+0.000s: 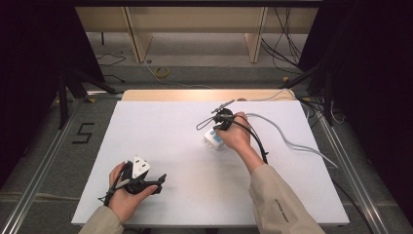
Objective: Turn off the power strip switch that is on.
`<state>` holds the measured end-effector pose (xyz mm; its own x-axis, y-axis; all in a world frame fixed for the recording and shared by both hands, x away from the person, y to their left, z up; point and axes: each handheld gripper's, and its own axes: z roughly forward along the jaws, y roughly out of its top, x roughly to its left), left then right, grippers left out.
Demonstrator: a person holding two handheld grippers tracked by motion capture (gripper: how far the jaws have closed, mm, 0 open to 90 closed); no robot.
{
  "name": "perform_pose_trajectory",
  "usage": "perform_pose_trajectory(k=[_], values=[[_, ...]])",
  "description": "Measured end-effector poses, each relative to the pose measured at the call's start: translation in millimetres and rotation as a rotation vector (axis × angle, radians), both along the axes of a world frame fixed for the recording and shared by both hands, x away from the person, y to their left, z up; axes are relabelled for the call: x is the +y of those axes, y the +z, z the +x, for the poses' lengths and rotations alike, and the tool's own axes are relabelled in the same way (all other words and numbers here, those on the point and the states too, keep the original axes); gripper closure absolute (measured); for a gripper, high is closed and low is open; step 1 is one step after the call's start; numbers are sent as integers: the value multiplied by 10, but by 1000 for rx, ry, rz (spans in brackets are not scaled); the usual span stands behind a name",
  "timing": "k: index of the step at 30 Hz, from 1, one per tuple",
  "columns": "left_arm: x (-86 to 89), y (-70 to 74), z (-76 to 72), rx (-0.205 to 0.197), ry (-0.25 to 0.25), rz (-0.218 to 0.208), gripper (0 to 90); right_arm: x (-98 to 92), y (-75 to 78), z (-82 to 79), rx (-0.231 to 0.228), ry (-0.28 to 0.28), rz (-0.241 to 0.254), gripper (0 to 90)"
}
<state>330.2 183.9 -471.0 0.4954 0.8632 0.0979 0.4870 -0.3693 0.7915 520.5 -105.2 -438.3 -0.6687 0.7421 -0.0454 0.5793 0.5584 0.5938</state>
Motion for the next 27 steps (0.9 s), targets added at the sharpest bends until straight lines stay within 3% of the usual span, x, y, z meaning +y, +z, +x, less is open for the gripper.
perform_pose_trajectory(k=[27], values=[[6, 2, -8, 0, 7, 2, 159, -200, 72, -195, -17, 23, 27, 900]])
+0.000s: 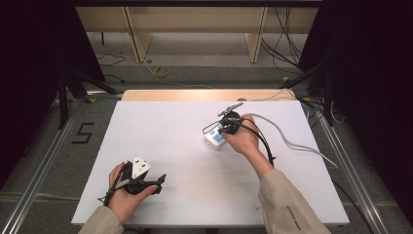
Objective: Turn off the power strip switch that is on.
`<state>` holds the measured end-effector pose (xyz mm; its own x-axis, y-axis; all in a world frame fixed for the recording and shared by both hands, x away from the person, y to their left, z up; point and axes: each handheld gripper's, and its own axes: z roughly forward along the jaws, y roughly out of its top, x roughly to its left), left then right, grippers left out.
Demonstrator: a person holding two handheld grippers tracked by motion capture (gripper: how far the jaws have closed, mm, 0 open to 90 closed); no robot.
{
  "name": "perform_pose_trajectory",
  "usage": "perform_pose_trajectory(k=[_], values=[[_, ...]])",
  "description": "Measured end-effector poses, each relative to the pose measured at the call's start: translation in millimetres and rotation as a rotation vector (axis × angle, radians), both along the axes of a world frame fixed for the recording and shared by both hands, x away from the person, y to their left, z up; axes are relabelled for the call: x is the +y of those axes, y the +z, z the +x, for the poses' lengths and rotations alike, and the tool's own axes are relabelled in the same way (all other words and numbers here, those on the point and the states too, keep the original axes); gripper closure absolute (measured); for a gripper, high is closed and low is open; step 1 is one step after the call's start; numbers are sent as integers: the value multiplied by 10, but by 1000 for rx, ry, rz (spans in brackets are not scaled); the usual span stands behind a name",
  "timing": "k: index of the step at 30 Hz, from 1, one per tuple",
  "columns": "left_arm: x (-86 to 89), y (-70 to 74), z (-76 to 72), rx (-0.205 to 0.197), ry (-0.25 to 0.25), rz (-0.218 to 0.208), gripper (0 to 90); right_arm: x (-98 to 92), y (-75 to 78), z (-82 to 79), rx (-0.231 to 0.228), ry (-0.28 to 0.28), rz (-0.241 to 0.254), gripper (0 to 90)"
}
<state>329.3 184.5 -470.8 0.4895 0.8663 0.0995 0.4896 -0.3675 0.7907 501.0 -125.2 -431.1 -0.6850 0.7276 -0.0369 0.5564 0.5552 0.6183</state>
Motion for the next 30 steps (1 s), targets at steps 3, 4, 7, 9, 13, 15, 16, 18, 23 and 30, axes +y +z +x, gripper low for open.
perform_pose_trajectory(k=[3, 4, 7, 9, 13, 15, 16, 18, 23, 30], values=[[1, -1, -1, -1, 1, 0, 159, -18, 4, -35, 0, 3, 1, 900], [1, -2, -1, -2, 1, 0, 159, -25, 4, -46, 0, 4, 1, 900], [0, -1, -2, -1, 2, 0, 159, -50, 7, -77, -2, 7, 0, 900], [-1, -3, -2, -1, 2, 0, 159, -65, 13, -96, -4, 10, -1, 900], [0, -3, -2, 0, 2, 1, 159, -102, 26, -137, -4, 13, -3, 900], [0, -3, -3, 0, 1, 1, 159, -124, 28, -159, -6, 12, -3, 900], [-1, -3, -4, 0, 1, 1, 159, -133, 29, -172, -5, 10, -1, 900], [1, -3, -4, 0, 2, 1, 159, -158, 27, -196, -5, 11, 0, 900], [4, -6, -3, 2, 2, 2, 159, -228, 35, -266, -8, 11, 3, 900], [9, -8, -6, 4, 4, 1, 159, -370, 49, -410, -14, 21, 13, 887]])
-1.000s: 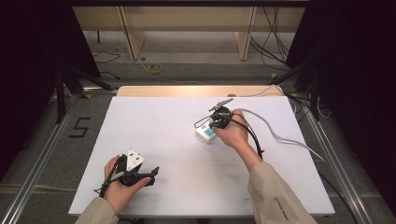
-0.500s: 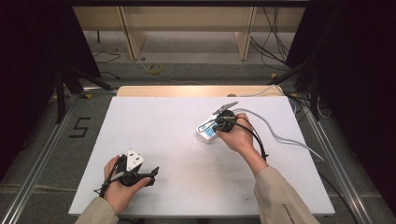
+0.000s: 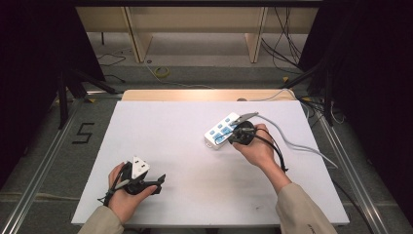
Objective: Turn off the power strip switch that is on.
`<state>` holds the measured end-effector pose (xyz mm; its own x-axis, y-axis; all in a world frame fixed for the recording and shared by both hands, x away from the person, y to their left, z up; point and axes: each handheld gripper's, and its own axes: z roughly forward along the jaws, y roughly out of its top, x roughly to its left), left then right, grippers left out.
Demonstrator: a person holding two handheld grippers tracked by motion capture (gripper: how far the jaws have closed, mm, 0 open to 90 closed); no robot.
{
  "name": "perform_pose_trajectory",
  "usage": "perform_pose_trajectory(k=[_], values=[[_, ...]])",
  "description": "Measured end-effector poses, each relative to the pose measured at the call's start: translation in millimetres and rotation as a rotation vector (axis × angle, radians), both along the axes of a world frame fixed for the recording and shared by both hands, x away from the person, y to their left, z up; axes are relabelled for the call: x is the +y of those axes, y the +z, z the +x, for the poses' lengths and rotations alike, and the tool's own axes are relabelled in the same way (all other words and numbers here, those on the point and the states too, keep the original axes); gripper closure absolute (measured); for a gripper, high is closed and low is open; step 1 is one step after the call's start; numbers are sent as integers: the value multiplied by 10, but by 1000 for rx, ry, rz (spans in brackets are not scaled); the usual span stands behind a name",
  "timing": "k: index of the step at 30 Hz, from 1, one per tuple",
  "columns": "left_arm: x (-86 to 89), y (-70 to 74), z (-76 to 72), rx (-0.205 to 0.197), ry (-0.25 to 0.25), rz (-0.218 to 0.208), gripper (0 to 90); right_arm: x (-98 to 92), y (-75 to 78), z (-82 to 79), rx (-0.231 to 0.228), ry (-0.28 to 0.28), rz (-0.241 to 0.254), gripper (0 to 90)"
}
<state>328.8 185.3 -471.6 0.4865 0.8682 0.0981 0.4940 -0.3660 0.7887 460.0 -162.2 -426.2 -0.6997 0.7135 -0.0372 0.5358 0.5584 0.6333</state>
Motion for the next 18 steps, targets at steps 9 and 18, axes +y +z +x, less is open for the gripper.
perform_pose_trajectory(k=[9, 18], values=[[-8, -11, -1, 7, 2, -2, 159, -243, -40, -254, -13, -1, 38, 841], [-2, -17, -5, 12, 0, 1, 159, -431, -80, -497, -24, 10, 75, 771]])
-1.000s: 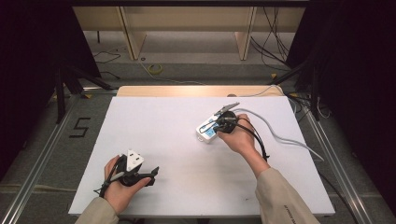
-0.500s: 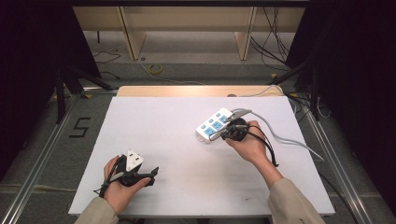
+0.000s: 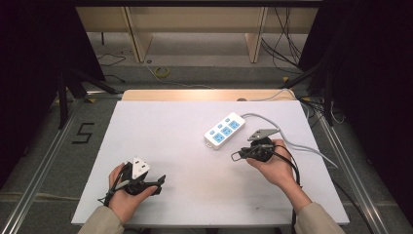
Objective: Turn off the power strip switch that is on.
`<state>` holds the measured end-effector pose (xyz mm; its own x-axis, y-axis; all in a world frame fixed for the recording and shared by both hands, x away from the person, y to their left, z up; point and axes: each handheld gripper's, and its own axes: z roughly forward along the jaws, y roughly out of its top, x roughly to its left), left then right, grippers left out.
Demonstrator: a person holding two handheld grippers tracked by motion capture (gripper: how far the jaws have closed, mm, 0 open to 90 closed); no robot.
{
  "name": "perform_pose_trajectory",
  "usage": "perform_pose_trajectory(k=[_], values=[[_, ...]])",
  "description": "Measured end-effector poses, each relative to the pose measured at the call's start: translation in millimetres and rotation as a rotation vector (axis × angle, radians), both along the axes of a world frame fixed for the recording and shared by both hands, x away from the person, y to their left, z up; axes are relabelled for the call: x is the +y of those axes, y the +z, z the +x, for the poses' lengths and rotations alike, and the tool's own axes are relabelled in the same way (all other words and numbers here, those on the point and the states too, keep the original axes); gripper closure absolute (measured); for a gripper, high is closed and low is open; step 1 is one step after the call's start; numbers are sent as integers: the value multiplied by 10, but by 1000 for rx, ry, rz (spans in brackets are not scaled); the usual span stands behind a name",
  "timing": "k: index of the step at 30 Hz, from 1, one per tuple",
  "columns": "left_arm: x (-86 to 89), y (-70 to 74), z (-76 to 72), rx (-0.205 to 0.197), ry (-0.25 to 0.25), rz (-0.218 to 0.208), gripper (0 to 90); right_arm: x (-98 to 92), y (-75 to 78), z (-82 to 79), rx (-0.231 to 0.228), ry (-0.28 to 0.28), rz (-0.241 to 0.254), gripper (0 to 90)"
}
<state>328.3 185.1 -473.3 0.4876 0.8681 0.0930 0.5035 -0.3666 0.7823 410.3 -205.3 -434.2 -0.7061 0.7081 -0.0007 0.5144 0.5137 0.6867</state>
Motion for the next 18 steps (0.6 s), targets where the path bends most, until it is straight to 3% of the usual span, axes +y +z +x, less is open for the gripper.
perform_pose_trajectory(k=[12, 18], values=[[-1, -11, 3, 8, 6, -3, 159, -263, -138, -409, -29, -2, 83, 652], [-2, -15, 6, 11, 7, -2, 159, -351, -206, -524, -47, -15, 116, 602]])
